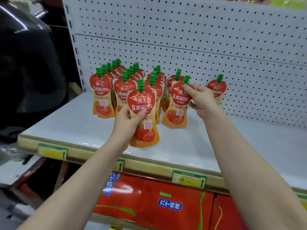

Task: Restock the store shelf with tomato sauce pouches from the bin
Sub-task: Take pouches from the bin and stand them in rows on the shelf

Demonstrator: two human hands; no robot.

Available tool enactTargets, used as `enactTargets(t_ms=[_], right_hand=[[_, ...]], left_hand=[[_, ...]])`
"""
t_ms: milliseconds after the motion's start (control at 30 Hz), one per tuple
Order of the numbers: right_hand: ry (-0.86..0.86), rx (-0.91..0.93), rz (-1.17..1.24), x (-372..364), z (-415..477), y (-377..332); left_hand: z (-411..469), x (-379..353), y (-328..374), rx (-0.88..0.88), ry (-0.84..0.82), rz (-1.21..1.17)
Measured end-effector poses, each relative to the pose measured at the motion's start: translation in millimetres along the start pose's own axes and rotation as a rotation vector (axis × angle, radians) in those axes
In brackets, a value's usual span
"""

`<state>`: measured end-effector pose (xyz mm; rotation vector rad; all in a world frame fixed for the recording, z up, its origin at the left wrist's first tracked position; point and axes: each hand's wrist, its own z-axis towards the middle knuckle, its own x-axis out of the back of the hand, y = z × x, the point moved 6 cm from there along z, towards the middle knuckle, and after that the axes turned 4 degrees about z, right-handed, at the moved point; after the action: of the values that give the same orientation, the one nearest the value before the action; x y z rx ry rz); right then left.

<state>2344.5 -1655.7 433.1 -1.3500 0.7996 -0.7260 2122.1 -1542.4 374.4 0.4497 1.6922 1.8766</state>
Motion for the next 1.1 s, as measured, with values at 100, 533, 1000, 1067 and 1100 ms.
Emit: enactTargets(t_ms=[100, 533, 1000, 1067, 1100], right_hand=[[-0.014, 0.026, -0.011, -5.1, 25.3, 5.2], [0.008, 0.037, -0.04, -8.1, 72.3, 25.9], [-0.093, 0.42, -0.293, -5.8, -9.8, -16.1], [-0.378, 0.286, -0.308, -22.9, -27.1, -4.3], [-0.452, 0.243, -0.285, -25.6, -31.2, 0.6]], left_hand=[[9.4, -6.7, -4.8, 0.02, -0.002, 0.015], [22.2, -23.2, -20.5, 0.008, -0.018, 0.031], [14.3, -44.5, -19.5, 0.004, -0.078, 0.035], [13.5, -53.3, -18.1, -0.006, -0.105, 0.031], [12.8, -57.8, -17.6, -0.01, -0.121, 0.032]])
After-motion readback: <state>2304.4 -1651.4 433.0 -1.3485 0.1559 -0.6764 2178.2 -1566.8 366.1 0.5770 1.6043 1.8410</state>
